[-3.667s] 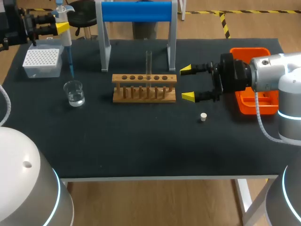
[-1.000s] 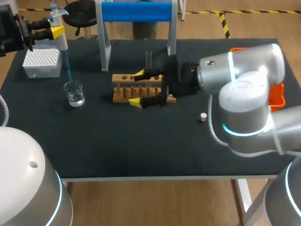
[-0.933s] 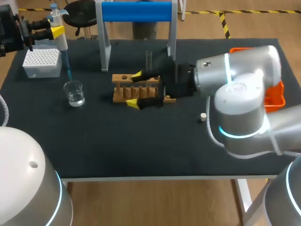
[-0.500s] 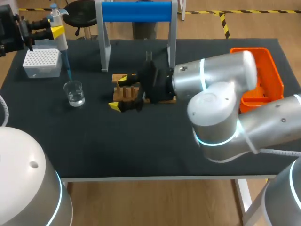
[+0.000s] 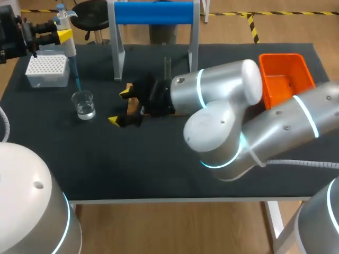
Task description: Invert the test tube, pick up the pipette, mount the tip to pipette, aspirate from beaker and dispense into the tube, eject the tip, return the pipette, and cap with the stopper.
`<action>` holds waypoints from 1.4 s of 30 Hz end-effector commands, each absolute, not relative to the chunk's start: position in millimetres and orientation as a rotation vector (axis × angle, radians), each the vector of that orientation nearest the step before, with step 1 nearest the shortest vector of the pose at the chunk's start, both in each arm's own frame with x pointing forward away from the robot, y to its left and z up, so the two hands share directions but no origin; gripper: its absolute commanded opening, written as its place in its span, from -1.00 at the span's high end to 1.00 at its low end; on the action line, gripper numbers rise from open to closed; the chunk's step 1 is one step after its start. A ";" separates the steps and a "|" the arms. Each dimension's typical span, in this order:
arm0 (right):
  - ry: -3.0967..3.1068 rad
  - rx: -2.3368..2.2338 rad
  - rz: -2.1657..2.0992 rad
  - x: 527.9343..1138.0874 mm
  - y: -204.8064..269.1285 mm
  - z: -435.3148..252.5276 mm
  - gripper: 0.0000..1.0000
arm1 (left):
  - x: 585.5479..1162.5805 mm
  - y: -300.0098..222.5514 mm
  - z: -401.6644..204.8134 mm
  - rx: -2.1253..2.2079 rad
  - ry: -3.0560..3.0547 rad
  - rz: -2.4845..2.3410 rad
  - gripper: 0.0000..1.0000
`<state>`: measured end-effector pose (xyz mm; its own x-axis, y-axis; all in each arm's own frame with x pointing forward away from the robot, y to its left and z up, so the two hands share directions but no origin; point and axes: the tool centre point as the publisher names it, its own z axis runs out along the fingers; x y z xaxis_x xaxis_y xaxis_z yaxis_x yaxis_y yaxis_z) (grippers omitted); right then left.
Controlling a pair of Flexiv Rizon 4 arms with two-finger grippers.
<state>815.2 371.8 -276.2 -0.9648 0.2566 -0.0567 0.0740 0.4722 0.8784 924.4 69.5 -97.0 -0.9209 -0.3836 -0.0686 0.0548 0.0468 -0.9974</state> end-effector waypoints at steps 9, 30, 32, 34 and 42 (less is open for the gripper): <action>2.465 0.381 1.431 829.3 403.6 -296.1 -1.00 | 924.5 68.8 -97.2 -0.333 2.012 -1.942 1.00; 2.413 0.397 1.388 830.7 401.0 -298.7 -1.00 | 924.5 68.8 -97.2 -0.333 2.012 -1.942 1.00; 2.413 0.397 1.388 830.7 401.0 -298.7 -1.00 | 924.5 68.8 -97.2 -0.333 2.012 -1.942 1.00; 2.413 0.397 1.388 830.7 401.0 -298.7 -1.00 | 924.5 68.8 -97.2 -0.333 2.012 -1.942 1.00; 2.413 0.397 1.388 830.7 401.0 -298.7 -1.00 | 924.5 68.8 -97.2 -0.333 2.012 -1.942 1.00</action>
